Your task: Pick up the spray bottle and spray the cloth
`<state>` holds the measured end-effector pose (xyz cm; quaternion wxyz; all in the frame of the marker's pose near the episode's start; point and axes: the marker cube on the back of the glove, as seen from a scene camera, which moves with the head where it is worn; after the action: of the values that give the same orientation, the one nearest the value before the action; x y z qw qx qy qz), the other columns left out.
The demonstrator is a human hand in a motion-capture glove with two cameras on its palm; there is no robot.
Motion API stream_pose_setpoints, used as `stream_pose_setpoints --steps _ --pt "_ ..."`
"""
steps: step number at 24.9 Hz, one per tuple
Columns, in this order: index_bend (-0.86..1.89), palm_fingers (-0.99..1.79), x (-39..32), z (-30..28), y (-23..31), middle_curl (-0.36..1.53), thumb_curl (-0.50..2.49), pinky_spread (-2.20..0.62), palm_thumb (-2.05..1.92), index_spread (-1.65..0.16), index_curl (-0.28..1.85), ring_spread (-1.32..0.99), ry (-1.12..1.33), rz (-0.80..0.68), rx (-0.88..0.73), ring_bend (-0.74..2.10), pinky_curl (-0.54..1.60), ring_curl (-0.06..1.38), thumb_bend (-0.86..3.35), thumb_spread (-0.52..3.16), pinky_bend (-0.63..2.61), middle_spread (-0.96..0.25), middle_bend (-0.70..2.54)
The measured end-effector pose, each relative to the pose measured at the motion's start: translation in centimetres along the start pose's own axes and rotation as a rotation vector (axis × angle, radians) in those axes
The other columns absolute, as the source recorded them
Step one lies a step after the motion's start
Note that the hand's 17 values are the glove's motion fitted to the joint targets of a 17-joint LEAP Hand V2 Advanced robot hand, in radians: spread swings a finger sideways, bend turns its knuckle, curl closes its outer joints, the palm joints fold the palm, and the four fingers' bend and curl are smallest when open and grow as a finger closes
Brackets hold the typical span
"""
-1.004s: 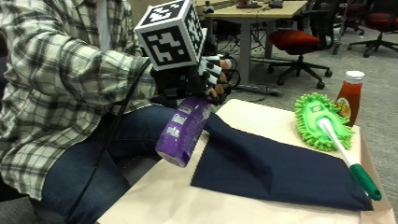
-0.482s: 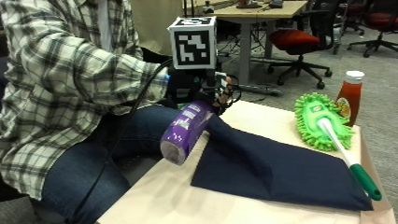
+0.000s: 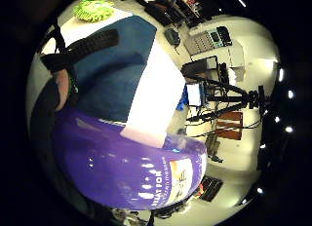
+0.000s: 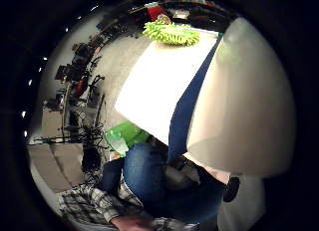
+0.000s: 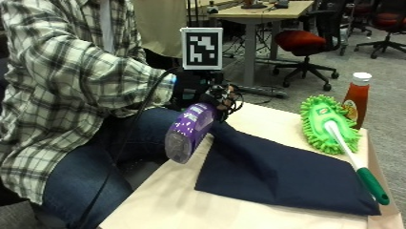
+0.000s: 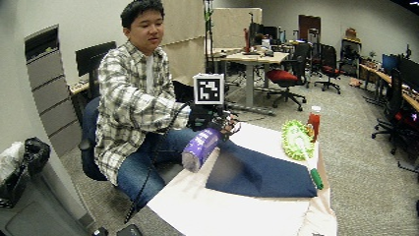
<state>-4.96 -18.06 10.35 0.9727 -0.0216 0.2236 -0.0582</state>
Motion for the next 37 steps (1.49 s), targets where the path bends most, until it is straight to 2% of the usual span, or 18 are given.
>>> stream_pose_setpoints --steps 9,18,25,37 --pt "0.16 1.17 -1.0 0.7 0.1 0.55 0.81 -0.1 1.2 -0.3 0.51 -0.24 0.087 -0.058 -0.022 0.5 0.43 0.5 -0.02 0.04 0.24 -0.17 0.46" --pt "0.16 1.17 -1.7 0.7 0.3 0.55 0.82 -0.1 1.19 -0.3 0.52 -0.24 0.038 -0.111 -0.019 0.51 0.44 0.5 -0.02 0.02 0.24 -0.17 0.47" --pt "0.16 1.17 -0.1 -2.2 -0.3 0.55 0.82 -0.1 1.19 -0.3 0.52 -0.24 -0.249 -0.004 0.098 0.51 0.44 0.5 -0.02 0.01 0.24 -0.17 0.47" --pt "0.15 1.16 3.8 -8.0 -0.2 0.55 0.83 -0.1 1.19 -0.3 0.53 -0.25 -0.93 0.076 0.336 0.51 0.44 0.5 -0.02 0.01 0.25 -0.17 0.48"
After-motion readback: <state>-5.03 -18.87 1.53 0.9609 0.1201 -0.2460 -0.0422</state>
